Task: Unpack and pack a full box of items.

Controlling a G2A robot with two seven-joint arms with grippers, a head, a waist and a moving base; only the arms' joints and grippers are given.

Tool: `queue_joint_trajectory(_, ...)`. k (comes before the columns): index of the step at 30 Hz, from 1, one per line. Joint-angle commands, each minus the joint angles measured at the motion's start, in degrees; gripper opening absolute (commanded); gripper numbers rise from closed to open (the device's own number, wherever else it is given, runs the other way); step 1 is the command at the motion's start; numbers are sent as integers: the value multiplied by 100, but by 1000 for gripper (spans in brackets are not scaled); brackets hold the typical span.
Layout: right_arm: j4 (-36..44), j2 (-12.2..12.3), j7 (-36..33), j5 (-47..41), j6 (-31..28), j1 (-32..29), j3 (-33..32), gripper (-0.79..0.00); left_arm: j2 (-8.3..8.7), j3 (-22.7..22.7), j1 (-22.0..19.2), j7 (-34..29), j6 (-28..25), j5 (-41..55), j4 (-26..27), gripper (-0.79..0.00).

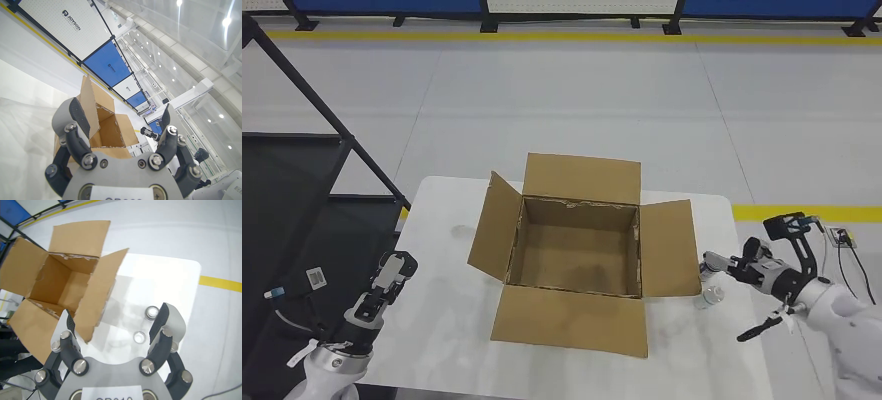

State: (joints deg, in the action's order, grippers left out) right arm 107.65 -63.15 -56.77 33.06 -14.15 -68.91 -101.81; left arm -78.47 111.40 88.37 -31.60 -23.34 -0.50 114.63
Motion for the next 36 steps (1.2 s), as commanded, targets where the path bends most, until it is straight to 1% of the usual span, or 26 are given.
queue_joint_trajectory(1, -499, 8, -124, -347, -126, 371, 247, 0, 14, 43, 49, 82, -85, -70, -25, 0)
queue_joint_trajectory(3, -1004, 12, -256, -532, -173, 751, 497, 0, 25, 65, 52, 197, -78, -136, -109, 0)
queue_joint_trajectory(6, -1754, 11, -428, -859, -393, 1225, 829, 0, 48, 102, -3, 327, -4, -257, -268, 0)
queue_joint_trajectory(9, -2272, 8, -518, -1235, -841, 1548, 1089, 0, 73, 98, -64, 403, 25, -420, -423, 0)
queue_joint_trajectory(11, -2454, 11, -550, -1404, -1080, 1687, 1209, 0, 87, 66, -98, 436, 13, -478, -483, 0)
queue_joint_trajectory(14, -2503, 22, -560, -1657, -1390, 1783, 1328, 0, 105, -21, -151, 464, 29, -542, -508, 0)
queue_joint_trajectory(17, -2402, 38, -579, -1819, -1555, 1839, 1421, 0, 122, -171, -228, 473, 67, -666, -506, 0)
queue_joint_trajectory(21, -2211, 64, -507, -1677, -1423, 1873, 1529, 0, 138, -356, -276, 547, 61, -828, -494, 0)
queue_joint_trajectory(26, -2058, 102, -455, -1627, -1323, 1848, 1599, 0, 159, -438, -224, 635, 68, -862, -463, 0)
queue_joint_trajectory(33, -2270, 118, -407, -1502, -1062, 2065, 1895, 0, 196, -442, -170, 734, 72, -856, -417, 0)
queue_joint_trajectory(34, -2308, 120, -379, -1526, -1043, 2093, 1915, -123, 202, -437, -163, 748, 69, -841, -410, 0)
queue_joint_trajectory(35, -2342, 122, -363, -1563, -1017, 2116, 1936, -332, 207, -432, -157, 765, 66, -832, -405, 0)
queue_joint_trajectory(36, -2374, 125, -367, -1587, -986, 2142, 1957, -428, 212, -428, -146, 780, 65, -832, -402, 0)
